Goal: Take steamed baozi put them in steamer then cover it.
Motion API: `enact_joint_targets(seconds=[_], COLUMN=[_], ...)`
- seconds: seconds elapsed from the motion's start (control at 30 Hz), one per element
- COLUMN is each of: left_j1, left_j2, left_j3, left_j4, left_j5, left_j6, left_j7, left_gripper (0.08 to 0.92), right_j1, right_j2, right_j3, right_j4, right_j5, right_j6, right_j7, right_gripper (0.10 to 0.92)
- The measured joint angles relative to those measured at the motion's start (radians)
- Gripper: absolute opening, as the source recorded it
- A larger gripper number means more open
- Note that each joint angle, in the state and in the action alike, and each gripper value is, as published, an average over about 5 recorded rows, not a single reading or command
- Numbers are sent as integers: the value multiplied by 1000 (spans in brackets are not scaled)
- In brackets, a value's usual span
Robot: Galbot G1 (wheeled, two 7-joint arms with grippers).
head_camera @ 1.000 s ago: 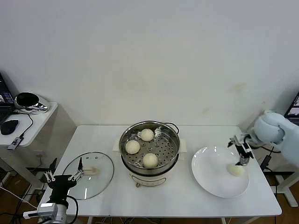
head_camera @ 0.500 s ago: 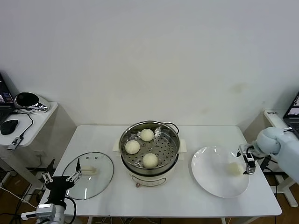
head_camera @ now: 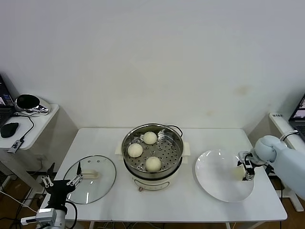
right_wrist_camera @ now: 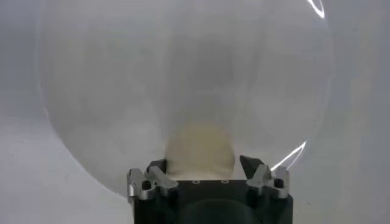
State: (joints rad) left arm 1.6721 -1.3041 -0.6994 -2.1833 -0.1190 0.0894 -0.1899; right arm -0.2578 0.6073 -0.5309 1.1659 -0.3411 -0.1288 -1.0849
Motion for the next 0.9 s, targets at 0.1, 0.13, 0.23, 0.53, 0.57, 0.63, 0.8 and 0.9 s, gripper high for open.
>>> enact_joint_targets(seconds=[0.1,0.13,0.23,0.53,0.57,0.63,0.8,0.9], left_j1=[0,0,-1,-4,-5,-9,-20,-26], left_j2=[0,-1,-1,3,3,3,4,6], left_j3=[0,0,0,3,4,7,19,26], left_j4=[-1,-1,-1,0,1,4,13,19], left_j5=[0,0,0,0,0,0,1,0], left_j6=[0,0,0,0,1,1,2,2], left_j7=[0,0,0,0,0,0,1,1], left_gripper=[823,823,823,823,823,823,823,823], right_j1=[6,10,27,156,182,242,437,565], right_j2=[0,-1,-7,-48,-54,-61,-60,-39], right_j3=[-4,-6,-18,-124,-144,-188,-333,-426], right_j4=[2,4,12,76,88,115,191,238], right_j5=[5,8,18,90,105,140,255,339], right_j6=[-2,-2,-5,-33,-39,-51,-92,-125], right_j7=[-3,-4,-8,-45,-49,-58,-66,-60], right_gripper=[642,631,604,587,588,592,601,606])
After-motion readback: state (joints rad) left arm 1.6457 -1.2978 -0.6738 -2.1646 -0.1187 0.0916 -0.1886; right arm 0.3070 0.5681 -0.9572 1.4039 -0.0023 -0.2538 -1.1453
